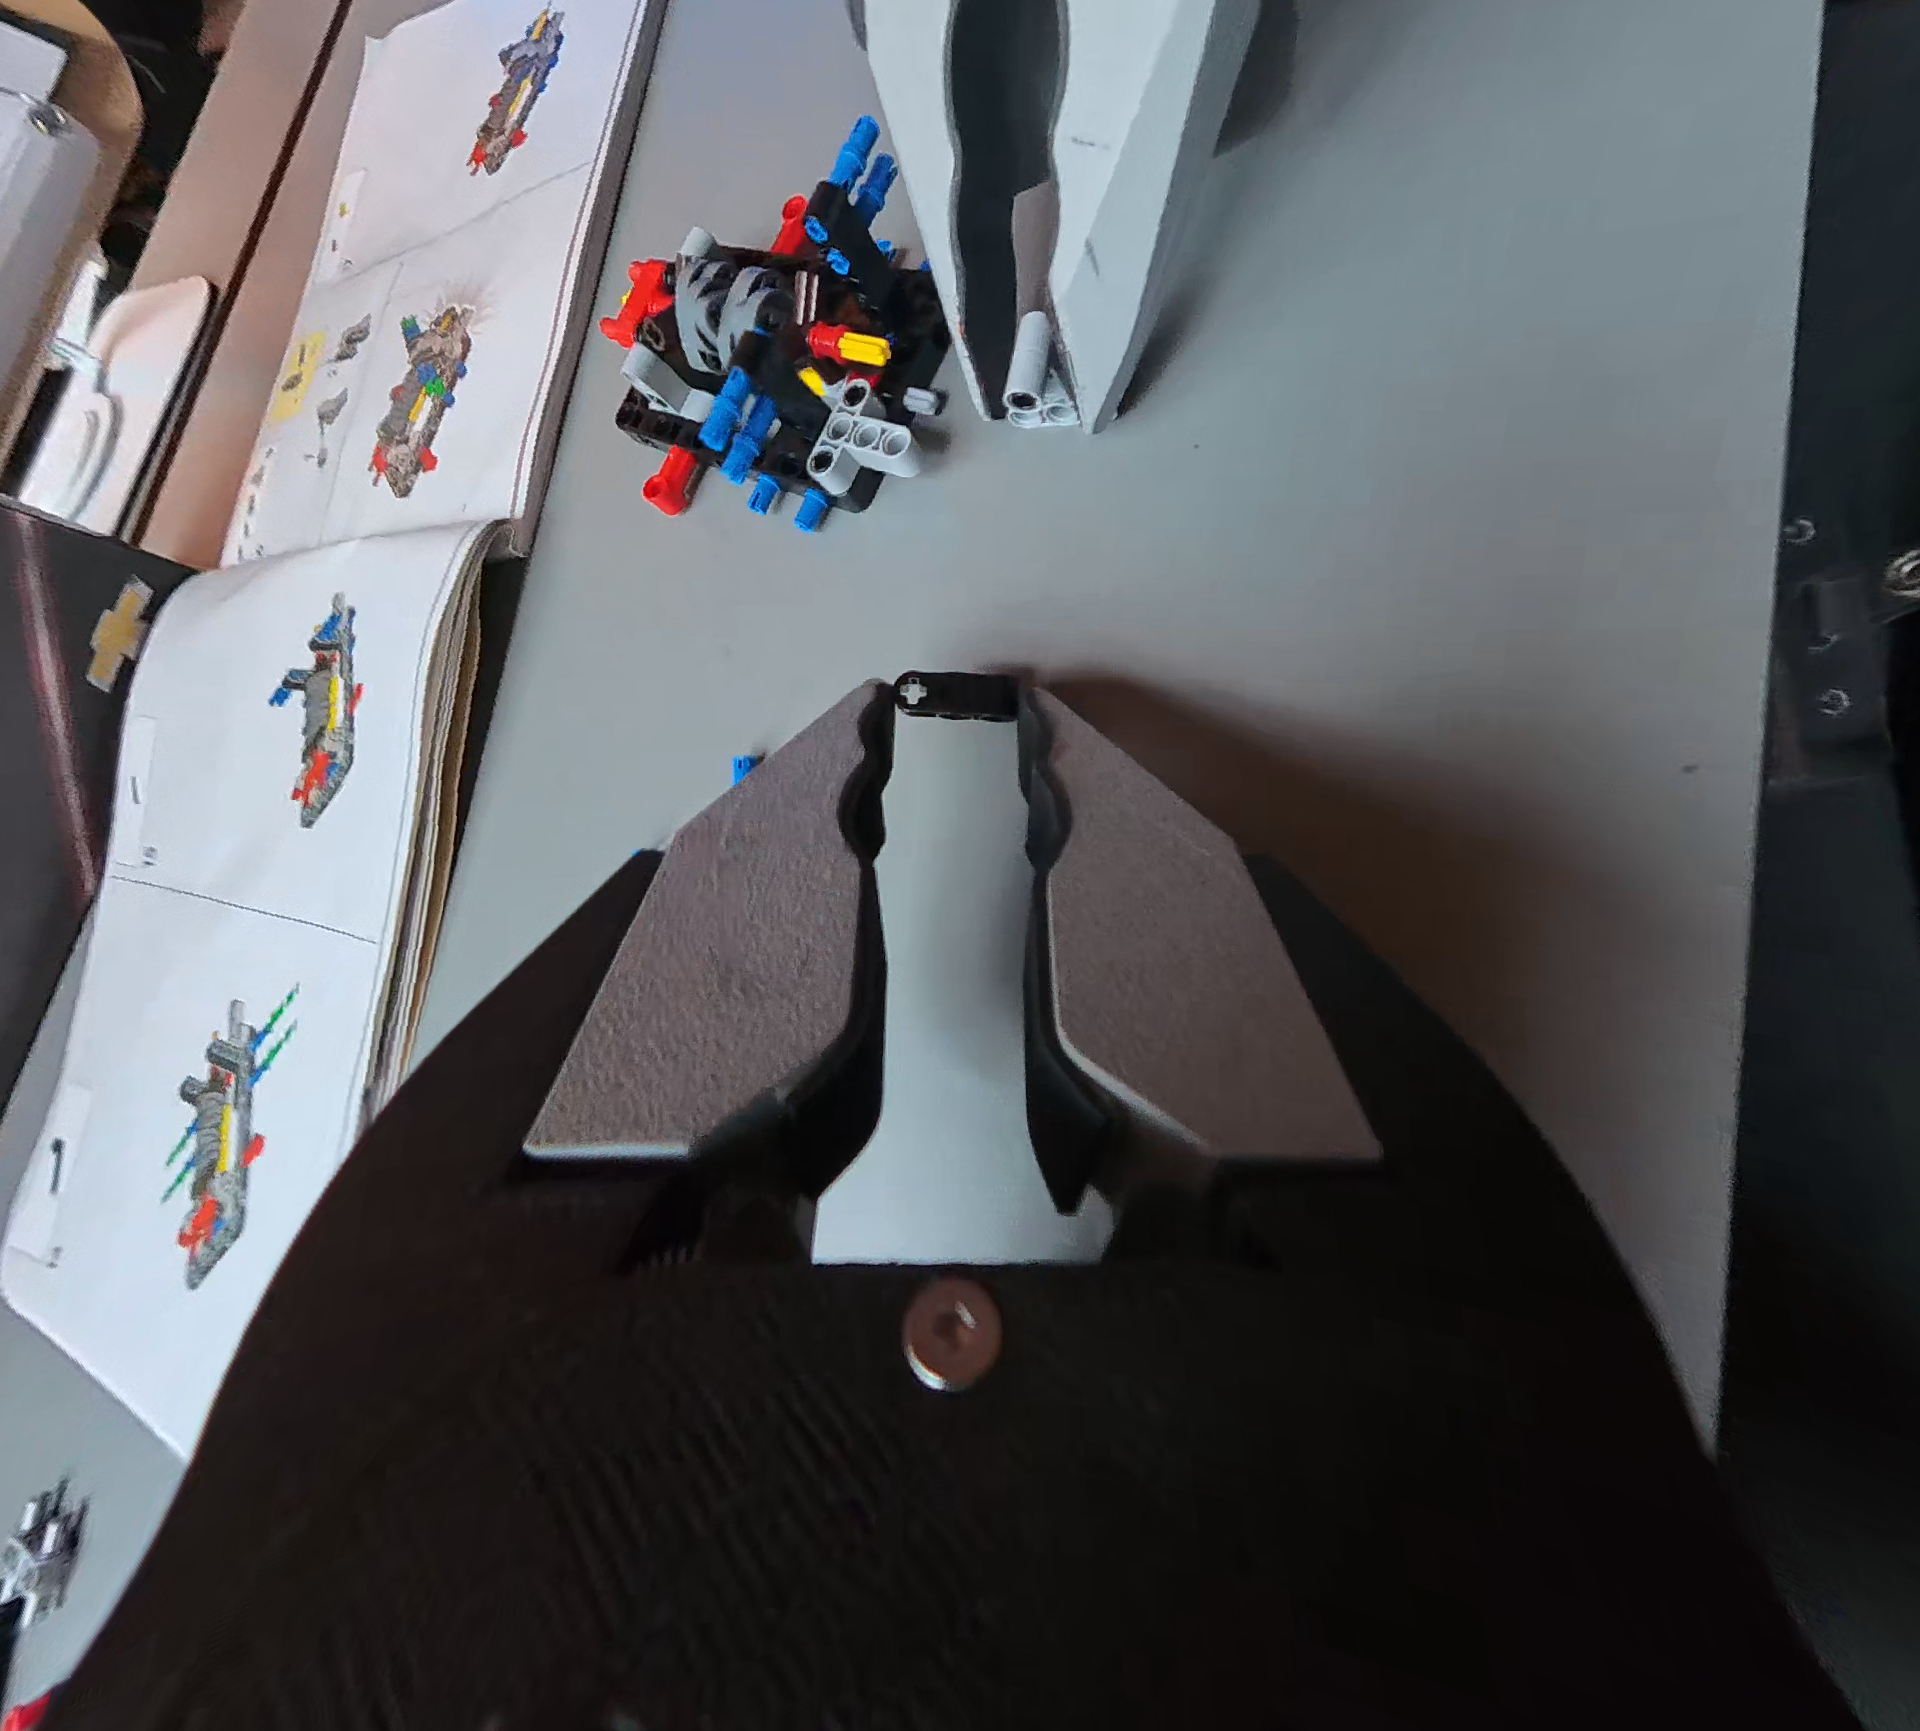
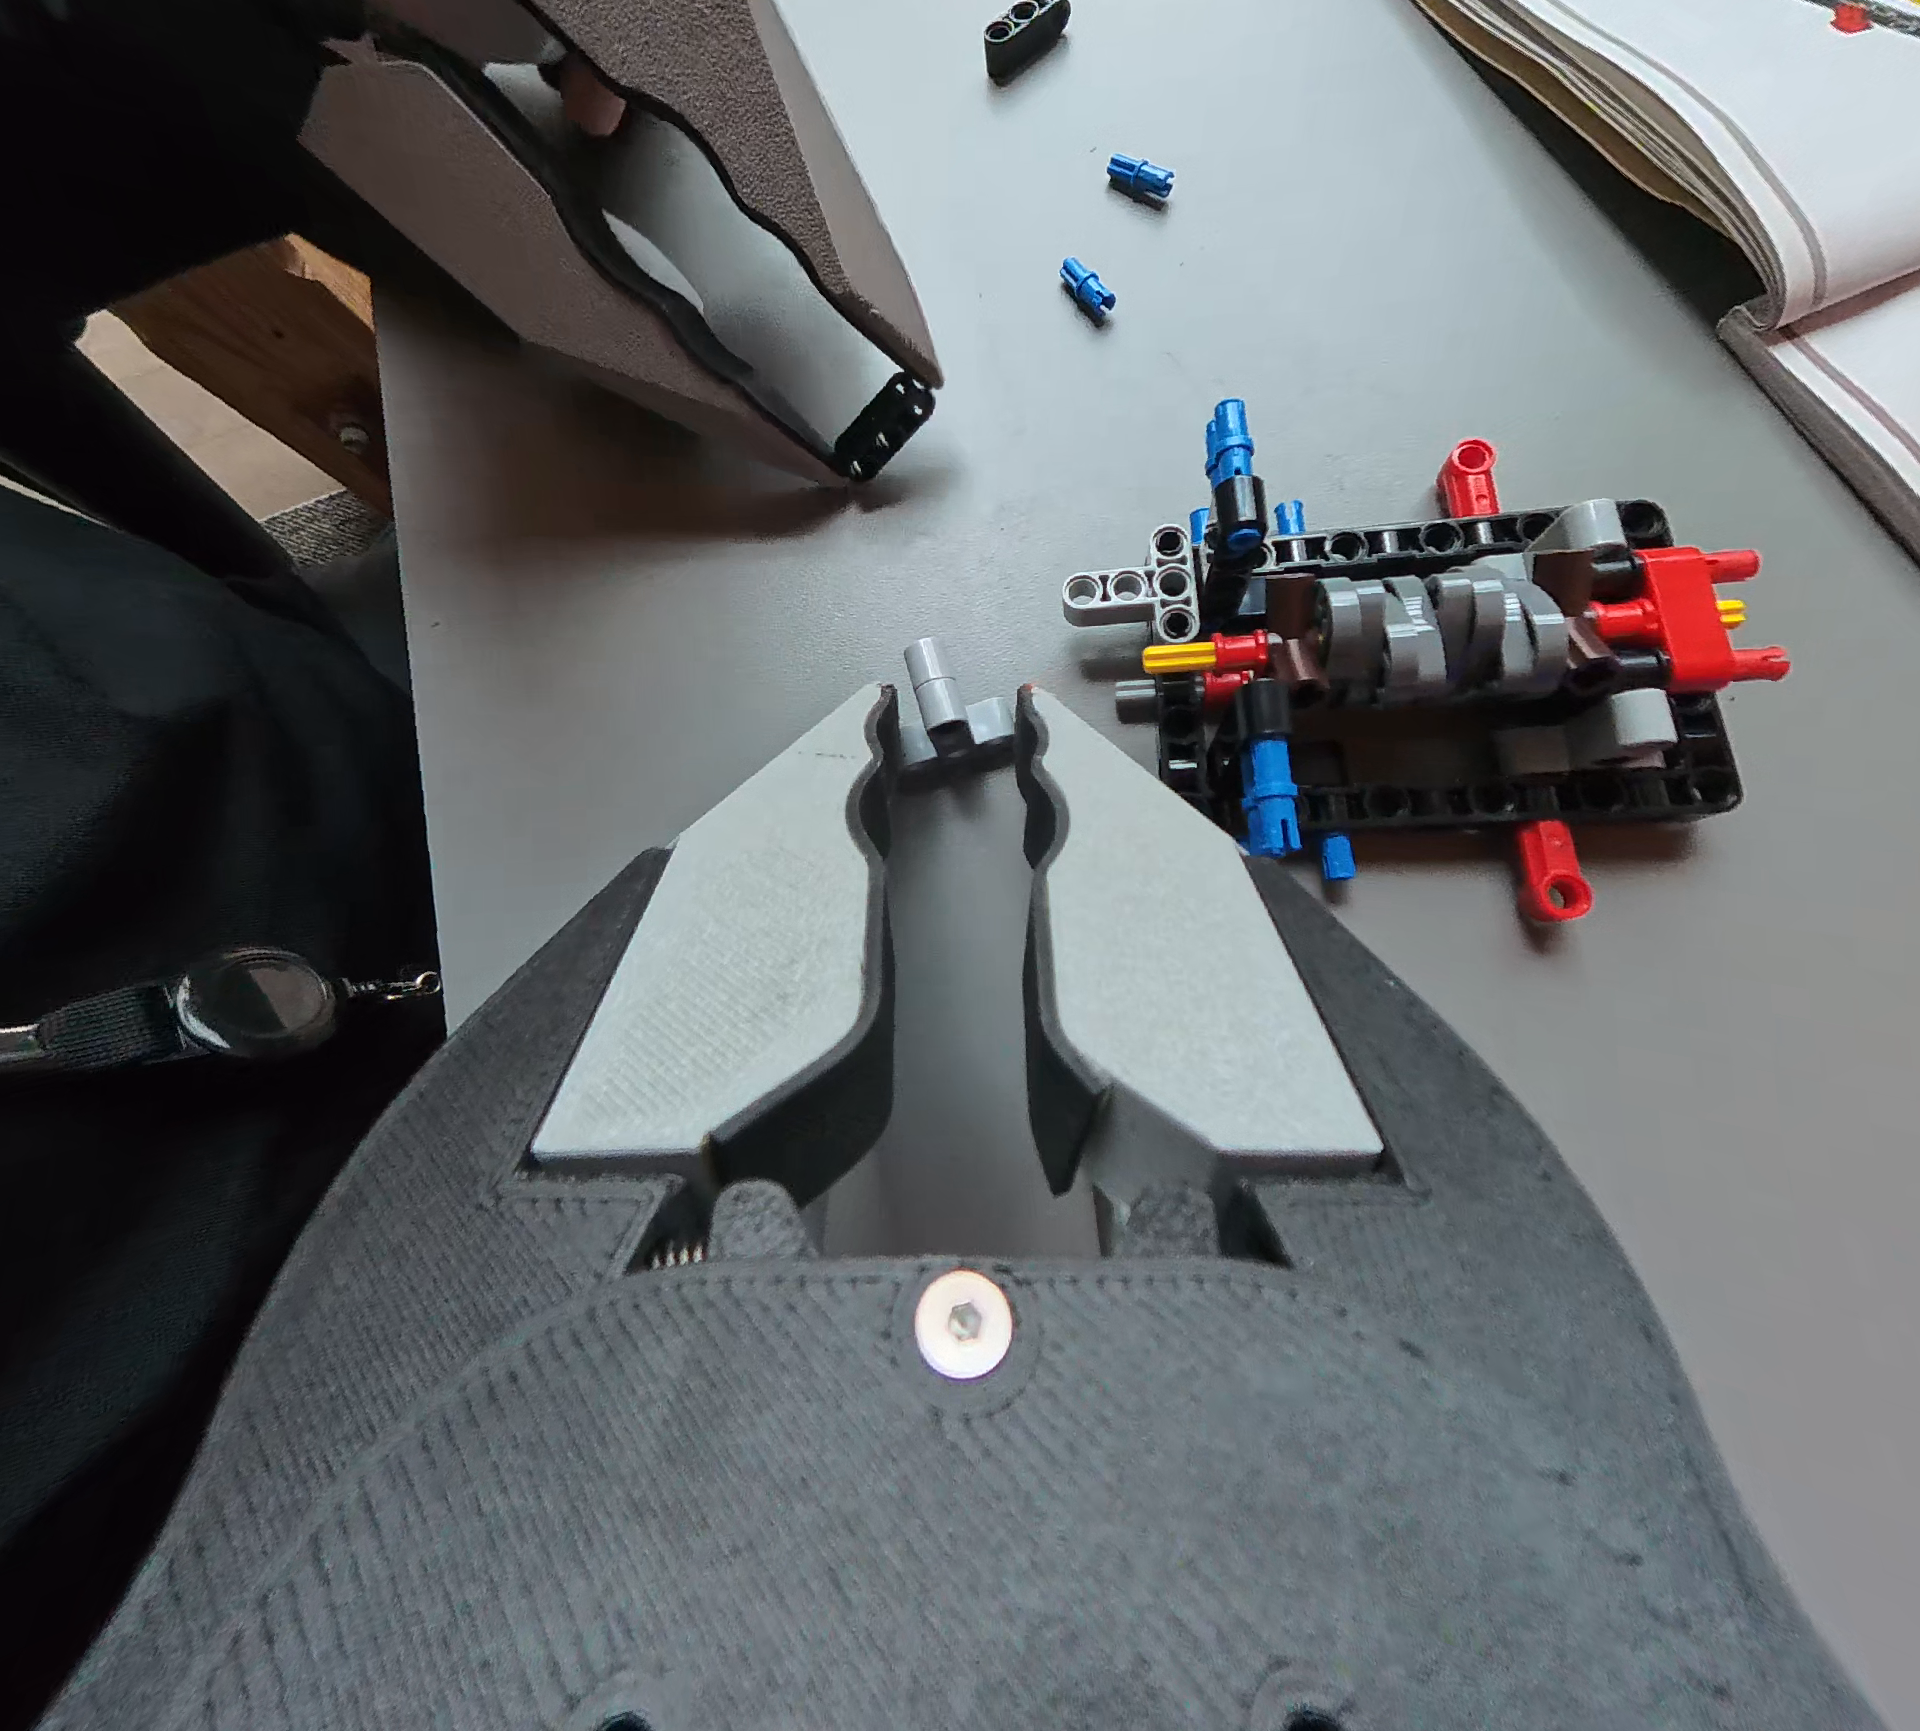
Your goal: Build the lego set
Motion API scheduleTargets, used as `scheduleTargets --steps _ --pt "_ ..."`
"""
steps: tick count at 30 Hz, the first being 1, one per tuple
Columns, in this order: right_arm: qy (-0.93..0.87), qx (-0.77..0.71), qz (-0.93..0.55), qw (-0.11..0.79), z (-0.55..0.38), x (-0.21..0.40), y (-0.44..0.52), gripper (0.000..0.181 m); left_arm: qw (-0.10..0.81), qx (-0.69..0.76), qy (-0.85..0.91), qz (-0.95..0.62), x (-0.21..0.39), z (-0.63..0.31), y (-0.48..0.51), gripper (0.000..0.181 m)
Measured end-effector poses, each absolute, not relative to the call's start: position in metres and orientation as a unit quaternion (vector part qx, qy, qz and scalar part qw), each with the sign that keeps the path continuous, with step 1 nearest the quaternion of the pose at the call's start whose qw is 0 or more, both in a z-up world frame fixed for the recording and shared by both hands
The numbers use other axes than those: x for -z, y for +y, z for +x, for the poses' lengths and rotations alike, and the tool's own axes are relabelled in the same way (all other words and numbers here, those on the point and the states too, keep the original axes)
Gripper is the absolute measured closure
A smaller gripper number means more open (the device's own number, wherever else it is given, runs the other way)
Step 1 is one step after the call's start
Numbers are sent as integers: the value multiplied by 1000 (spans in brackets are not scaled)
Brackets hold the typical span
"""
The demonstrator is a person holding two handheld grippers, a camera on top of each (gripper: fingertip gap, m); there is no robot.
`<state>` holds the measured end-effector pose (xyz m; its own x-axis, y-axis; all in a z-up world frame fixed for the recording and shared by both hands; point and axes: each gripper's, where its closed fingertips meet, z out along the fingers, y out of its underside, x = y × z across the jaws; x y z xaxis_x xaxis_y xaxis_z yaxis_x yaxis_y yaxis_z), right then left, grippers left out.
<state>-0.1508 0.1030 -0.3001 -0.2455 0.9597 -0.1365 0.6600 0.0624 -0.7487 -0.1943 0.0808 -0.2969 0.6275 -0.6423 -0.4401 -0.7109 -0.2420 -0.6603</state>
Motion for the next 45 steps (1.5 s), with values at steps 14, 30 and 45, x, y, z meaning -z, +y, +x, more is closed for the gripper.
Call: scheduleTargets --steps 14,30,45 --pt "-699 -367 -577 206 -150 299 103 159 452 -80 441 -771 296 -195 85 160" --pt "-710 -385 -548 218 -143 292 97 151 455 -89 469 -752 295 -181 84 160" --pt "-686 -430 -524 264 -143 270 100 153 519 7 408 -751 267 -178 84 160"
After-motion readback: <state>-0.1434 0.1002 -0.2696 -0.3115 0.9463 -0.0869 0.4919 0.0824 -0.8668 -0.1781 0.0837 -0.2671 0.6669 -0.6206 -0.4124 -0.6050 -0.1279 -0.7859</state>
